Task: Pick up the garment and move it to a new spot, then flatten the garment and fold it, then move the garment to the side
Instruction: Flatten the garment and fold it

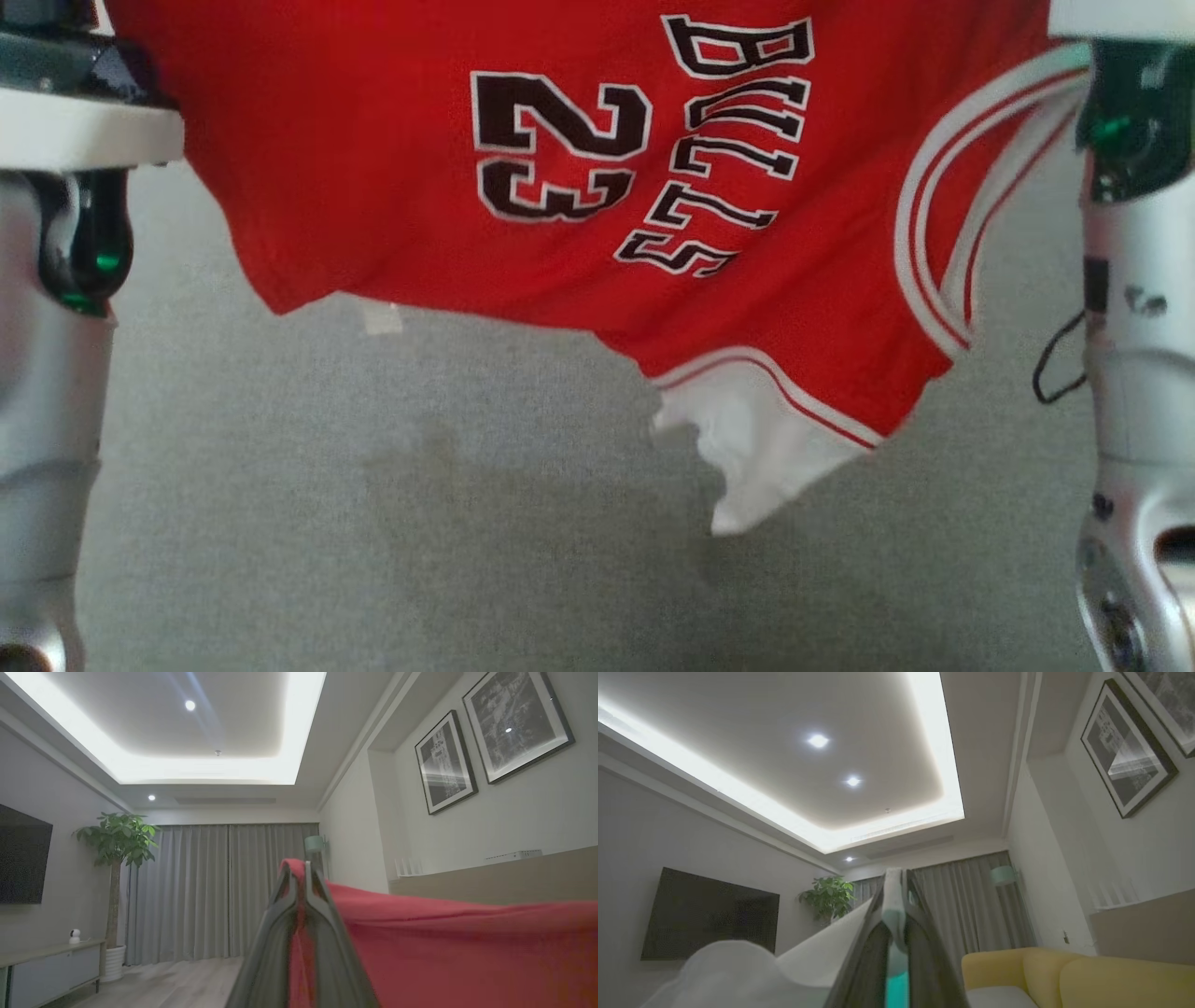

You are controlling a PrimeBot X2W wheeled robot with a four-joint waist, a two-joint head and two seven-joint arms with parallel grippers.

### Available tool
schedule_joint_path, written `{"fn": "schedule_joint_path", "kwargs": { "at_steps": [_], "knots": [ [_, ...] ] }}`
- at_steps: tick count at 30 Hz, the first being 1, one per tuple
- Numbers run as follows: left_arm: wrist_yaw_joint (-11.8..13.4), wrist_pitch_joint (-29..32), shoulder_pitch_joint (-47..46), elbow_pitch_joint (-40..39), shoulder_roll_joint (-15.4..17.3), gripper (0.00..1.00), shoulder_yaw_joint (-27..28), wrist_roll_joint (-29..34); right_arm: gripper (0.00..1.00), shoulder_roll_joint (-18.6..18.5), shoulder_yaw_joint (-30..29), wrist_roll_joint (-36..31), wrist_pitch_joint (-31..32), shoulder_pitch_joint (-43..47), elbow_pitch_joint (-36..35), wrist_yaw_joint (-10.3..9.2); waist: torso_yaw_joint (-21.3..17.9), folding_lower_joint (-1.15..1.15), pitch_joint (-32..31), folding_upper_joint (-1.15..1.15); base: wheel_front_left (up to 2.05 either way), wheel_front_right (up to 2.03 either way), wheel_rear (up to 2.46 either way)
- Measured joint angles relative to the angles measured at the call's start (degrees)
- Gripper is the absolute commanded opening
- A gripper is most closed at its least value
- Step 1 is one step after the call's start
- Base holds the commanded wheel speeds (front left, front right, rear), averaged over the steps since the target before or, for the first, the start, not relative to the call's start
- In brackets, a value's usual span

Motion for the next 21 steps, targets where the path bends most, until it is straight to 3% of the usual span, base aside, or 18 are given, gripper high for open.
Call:
{"fn": "schedule_joint_path", "kwargs": {
  "at_steps": [8,13,21],
  "knots": [
    [1.4,-1.8,-7.2,9.4,-2.5,0.0,-0.8,0.7,0.0,0.4,0.6,-5.5,0.0,-11.2,9.4,0.0,0.1,0.02,8.7,0.0,0.0,0.0,0.0],
    [2.0,-4.1,-16.8,14.4,-5.5,0.0,2.6,1.8,0.0,1.2,-4.0,-9.8,0.0,-21.7,11.5,0.0,-0.1,0.03,14.8,0.0,0.0,0.0,0.0],
    [1.5,-4.3,-22.8,7.9,-9.5,0.0,12.5,8.4,0.0,1.5,-7.4,-12.9,-0.1,-28.0,10.5,0.0,-0.9,0.03,22.1,0.0,0.0,0.0,0.0]
  ]
}}
